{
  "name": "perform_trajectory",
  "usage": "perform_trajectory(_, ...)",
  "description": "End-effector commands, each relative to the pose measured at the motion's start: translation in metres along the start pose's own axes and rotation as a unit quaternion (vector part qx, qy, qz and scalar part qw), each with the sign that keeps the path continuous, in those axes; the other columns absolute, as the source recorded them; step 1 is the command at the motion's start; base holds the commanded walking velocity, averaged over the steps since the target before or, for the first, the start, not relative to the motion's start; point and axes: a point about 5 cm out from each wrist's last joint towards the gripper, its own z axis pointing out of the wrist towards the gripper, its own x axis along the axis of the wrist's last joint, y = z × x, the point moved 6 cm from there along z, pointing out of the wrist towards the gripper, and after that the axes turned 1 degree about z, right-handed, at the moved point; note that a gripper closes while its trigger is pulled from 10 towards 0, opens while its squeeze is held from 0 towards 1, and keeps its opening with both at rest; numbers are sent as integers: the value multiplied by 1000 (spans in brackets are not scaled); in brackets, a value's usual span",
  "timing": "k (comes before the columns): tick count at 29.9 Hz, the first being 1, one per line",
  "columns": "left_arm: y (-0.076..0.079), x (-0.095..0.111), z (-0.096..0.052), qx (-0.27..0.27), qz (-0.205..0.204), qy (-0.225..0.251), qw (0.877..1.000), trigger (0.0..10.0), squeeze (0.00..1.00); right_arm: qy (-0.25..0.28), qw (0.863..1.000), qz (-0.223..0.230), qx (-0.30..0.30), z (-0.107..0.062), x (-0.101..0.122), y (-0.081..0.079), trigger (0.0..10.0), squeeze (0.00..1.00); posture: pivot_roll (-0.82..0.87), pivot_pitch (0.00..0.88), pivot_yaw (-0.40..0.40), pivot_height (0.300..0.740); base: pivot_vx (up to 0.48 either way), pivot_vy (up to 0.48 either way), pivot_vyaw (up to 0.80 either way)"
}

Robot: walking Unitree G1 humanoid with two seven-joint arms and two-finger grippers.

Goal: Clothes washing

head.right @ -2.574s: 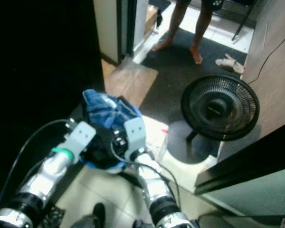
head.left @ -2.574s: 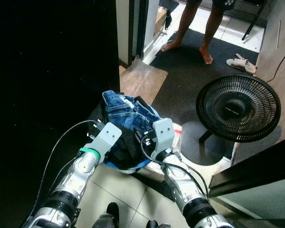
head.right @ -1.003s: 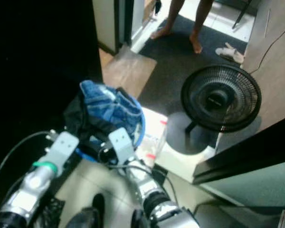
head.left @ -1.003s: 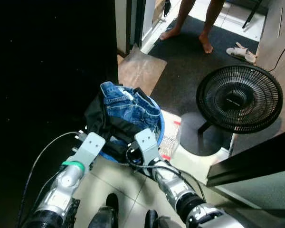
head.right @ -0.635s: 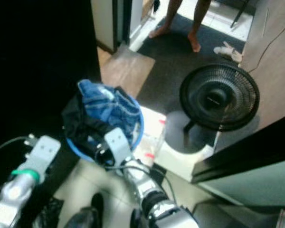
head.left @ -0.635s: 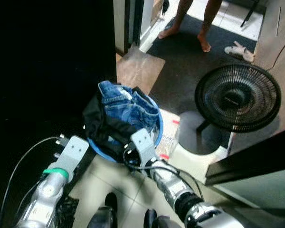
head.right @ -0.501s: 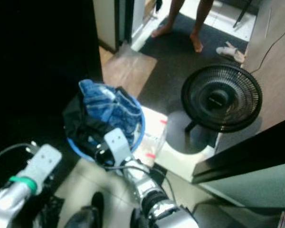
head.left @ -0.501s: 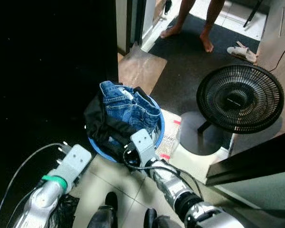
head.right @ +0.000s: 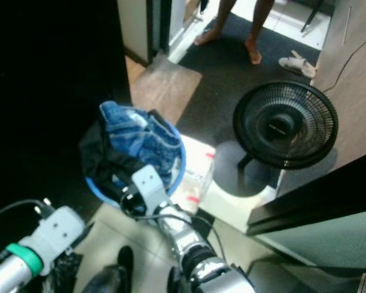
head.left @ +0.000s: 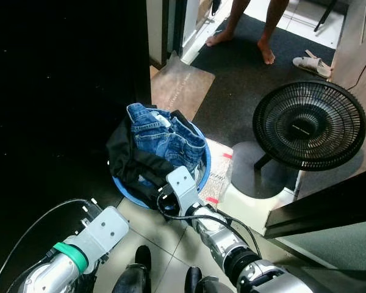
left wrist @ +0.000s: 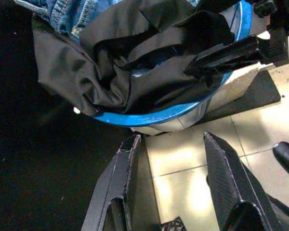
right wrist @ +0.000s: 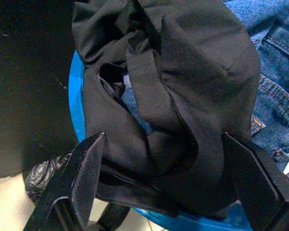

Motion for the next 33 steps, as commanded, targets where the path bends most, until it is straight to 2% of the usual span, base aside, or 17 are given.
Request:
perform_trajectory(1, 3, -9, -5, -3, -11, -25, 1000, 10000, 0, -15, 999, 14, 28, -1, -13, -27, 10000, 0, 190, 410, -5, 740, 0, 0, 0)
perform_trajectory(4, -2, -10, -6, 10, -15, -33, 999, 10000, 0, -16, 999, 12, 34, -1, -14, -31, 10000, 0, 192, 414, -5, 740, 0, 0, 0)
perform_trajectory(5, -3, -9, -7, 13, -16, -36, 999, 10000, 0, -17, 999, 12, 37, -1, -16, -33, 6196, 0, 195, 421, -6, 740, 0, 0, 0)
perform_trajectory(6, -4, -9, -8, 15, -17, -38, 999, 10000, 0, -18, 999, 12, 38, -1, -16, -34, 6196, 0, 195, 421, -6, 740, 0, 0, 0)
perform_trajectory(7, -5, -9, -9, 19, -18, -40, 999, 10000, 0, -20, 999, 12, 40, -2, -17, -36, 10000, 0, 198, 426, -6, 740, 0, 0, 0)
perform_trajectory(9, -6, -10, -10, 22, -16, -43, 999, 10000, 0, -21, 999, 11, 43, -2, -18, -37, 10000, 0, 199, 428, -6, 740, 0, 0, 0)
perform_trajectory(10, -8, -11, -11, 27, -17, -47, 998, 10000, 0, -24, 999, 12, 47, -2, -19, -39, 9059, 0, 206, 440, -7, 740, 0, 0, 0)
perform_trajectory(14, -9, -12, -13, 30, -17, -50, 998, 10000, 0, -28, 998, 12, 47, -2, -21, -41, 9373, 0, 207, 442, -7, 740, 0, 0, 0)
perform_trajectory(15, -10, -12, -14, 33, -18, -53, 998, 10000, 0, -38, 998, 9, 44, -2, -25, -42, 10000, 0, 218, 461, -8, 740, 0, 0, 0)
perform_trajectory(18, -11, -12, -16, 39, -20, -57, 997, 10000, 0, -59, 998, -9, 23, -2, -31, -38, 10000, 0, 222, 468, -7, 740, 0, 0, 0)
perform_trajectory(23, -16, -9, -17, 52, -23, -60, 997, 10000, 0, -69, 997, -36, -25, 0, -29, -20, 10000, 0, 242, 494, -8, 740, 0, 0, 0)
perform_trajectory(29, -20, -9, -19, 65, -24, -66, 995, 10000, 0, -67, 996, -49, -21, 2, -24, -21, 10000, 0, 249, 503, -7, 740, 0, 0, 0)
perform_trajectory(30, -21, -9, -19, 68, -24, -68, 995, 10000, 0, -64, 997, -49, -16, 3, -23, -23, 5451, 0, 252, 505, -8, 740, 0, 0, 0)
perform_trajectory(31, -22, -9, -20, 71, -24, -69, 995, 10000, 0, -62, 997, -50, -14, 4, -22, -24, 3608, 0, 255, 503, -8, 740, 0, 0, 0)
perform_trajectory(32, -22, -9, -20, 71, -24, -69, 995, 10000, 0, -62, 997, -50, -14, 4, -22, -24, 3608, 0, 255, 503, -8, 740, 0, 0, 0)
perform_trajectory(33, -23, -9, -20, 74, -24, -70, 995, 10000, 0, -59, 997, -45, -12, 4, -20, -26, 275, 0, 255, 503, -8, 740, 0, 0, 0)
